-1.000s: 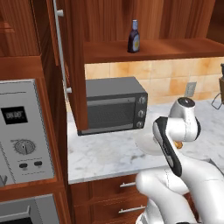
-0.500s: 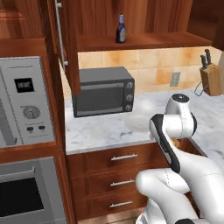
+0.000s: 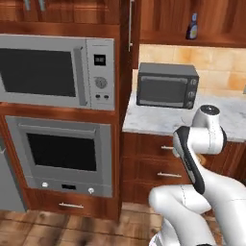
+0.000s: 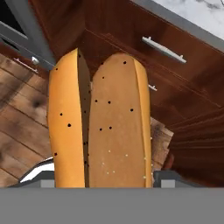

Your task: Move the hot dog bun to the plate on the dining table and place the condiment next to that plate. Then navigate to the fridge and take the sausage and place it on the plate as well.

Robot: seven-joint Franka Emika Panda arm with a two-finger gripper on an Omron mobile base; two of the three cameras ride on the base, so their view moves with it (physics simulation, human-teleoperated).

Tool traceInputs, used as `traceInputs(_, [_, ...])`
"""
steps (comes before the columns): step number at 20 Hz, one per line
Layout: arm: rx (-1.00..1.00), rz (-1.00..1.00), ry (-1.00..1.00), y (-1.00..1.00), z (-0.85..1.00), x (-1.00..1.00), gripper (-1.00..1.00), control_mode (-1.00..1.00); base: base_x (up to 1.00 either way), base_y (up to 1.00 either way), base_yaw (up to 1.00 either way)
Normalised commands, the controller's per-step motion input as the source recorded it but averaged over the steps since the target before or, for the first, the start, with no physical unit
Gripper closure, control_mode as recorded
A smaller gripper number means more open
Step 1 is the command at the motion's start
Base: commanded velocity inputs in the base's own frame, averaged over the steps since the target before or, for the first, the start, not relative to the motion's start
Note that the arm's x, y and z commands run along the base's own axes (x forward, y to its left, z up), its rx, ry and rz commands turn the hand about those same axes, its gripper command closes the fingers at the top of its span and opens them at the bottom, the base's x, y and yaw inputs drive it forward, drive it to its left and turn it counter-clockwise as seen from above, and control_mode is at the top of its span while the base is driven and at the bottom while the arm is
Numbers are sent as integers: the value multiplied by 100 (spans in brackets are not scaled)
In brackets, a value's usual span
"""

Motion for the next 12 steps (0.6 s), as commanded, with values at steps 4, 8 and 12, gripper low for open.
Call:
traceInputs(4, [0,0,0,0,0,0,100,100,-21,44,73])
traceInputs(8, [0,0,0,0,0,0,100,100,-9,52,69])
traceInputs(12, [0,0,0,0,0,0,100,100,0,56,66])
